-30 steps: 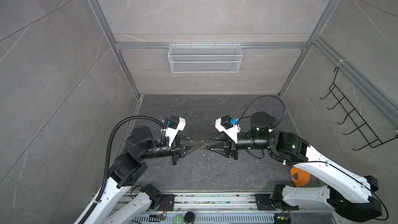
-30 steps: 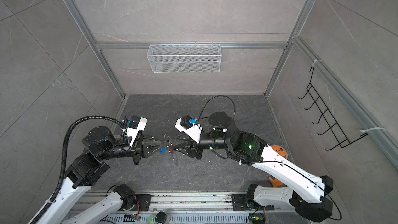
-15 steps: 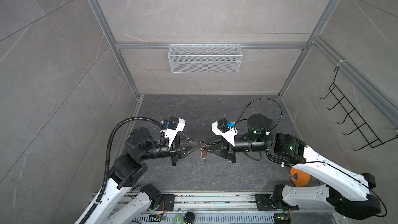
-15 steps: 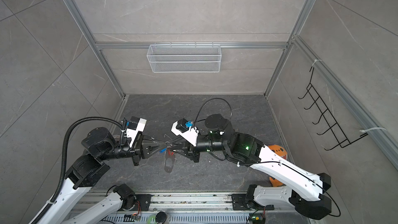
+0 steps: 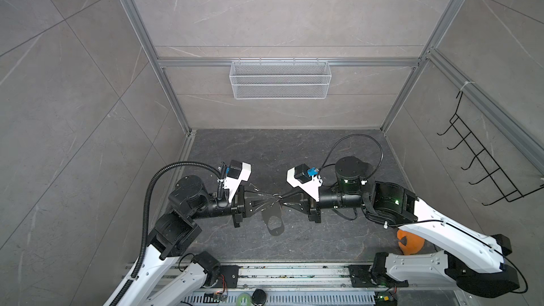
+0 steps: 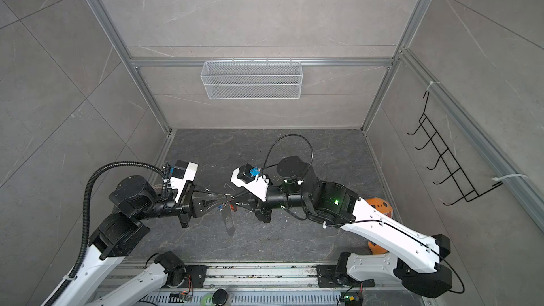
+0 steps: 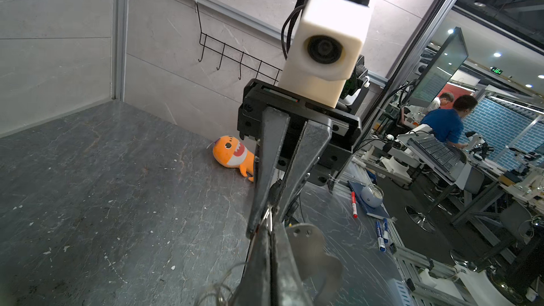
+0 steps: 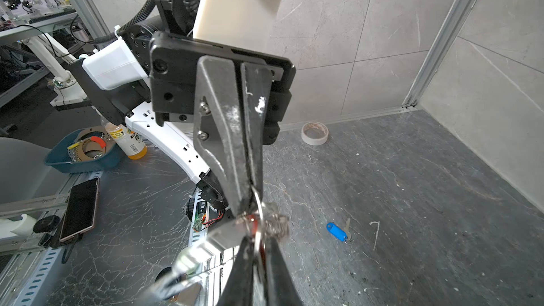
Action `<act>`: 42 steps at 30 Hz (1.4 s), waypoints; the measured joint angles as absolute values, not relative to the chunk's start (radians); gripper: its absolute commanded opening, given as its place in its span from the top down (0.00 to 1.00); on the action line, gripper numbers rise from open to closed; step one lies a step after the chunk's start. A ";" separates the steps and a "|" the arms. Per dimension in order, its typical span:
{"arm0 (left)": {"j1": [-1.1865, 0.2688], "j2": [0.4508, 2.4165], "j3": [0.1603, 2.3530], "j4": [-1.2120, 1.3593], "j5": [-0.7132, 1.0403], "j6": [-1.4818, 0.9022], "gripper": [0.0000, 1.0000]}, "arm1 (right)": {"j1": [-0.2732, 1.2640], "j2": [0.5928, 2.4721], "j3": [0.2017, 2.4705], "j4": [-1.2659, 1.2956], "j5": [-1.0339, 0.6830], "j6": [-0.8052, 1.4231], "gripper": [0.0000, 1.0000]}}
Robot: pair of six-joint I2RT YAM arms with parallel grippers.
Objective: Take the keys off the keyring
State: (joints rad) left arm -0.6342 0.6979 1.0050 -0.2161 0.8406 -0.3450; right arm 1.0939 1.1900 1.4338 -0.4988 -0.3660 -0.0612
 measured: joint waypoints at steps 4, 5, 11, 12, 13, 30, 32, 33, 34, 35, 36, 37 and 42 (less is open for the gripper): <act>-0.634 0.696 0.997 -0.203 0.841 -0.349 1.00 | 1.096 1.192 1.436 -0.505 -0.365 -0.068 1.00; -0.634 0.694 0.993 -0.198 0.841 -0.351 1.00 | 1.097 1.192 1.436 -0.506 -0.363 -0.068 1.00; -0.634 0.679 0.970 -0.168 0.844 -0.358 1.00 | 1.102 1.192 1.438 -0.511 -0.350 -0.065 1.00; -0.634 0.677 0.969 -0.167 0.846 -0.359 1.00 | 1.102 1.193 1.439 -0.513 -0.349 -0.064 1.00; -0.634 0.676 0.969 -0.164 0.848 -0.360 1.00 | 1.102 1.194 1.441 -0.512 -0.348 -0.061 1.00; -0.628 0.614 0.912 -0.093 0.847 -0.374 1.00 | 1.081 1.210 1.465 -0.527 -0.420 0.005 1.00; -0.628 0.606 0.901 -0.075 0.845 -0.382 1.00 | 1.076 1.213 1.465 -0.526 -0.441 0.009 1.00; -0.628 0.600 0.894 -0.065 0.842 -0.387 1.00 | 1.074 1.215 1.464 -0.524 -0.450 0.012 1.00; -0.628 0.593 0.886 -0.054 0.839 -0.392 1.00 | 1.073 1.217 1.464 -0.521 -0.458 0.016 1.00; -0.628 0.587 0.878 -0.041 0.839 -0.398 1.00 | 1.072 1.219 1.463 -0.518 -0.466 0.020 1.00; -0.628 0.581 0.870 -0.024 0.838 -0.404 1.00 | 1.072 1.221 1.462 -0.514 -0.474 0.026 1.00; -0.628 0.578 0.862 -0.006 0.838 -0.413 1.00 | 1.072 1.222 1.459 -0.509 -0.482 0.028 1.00; -0.628 0.575 0.823 0.085 0.838 -0.454 1.00 | 1.071 1.224 1.447 -0.494 -0.504 0.035 1.00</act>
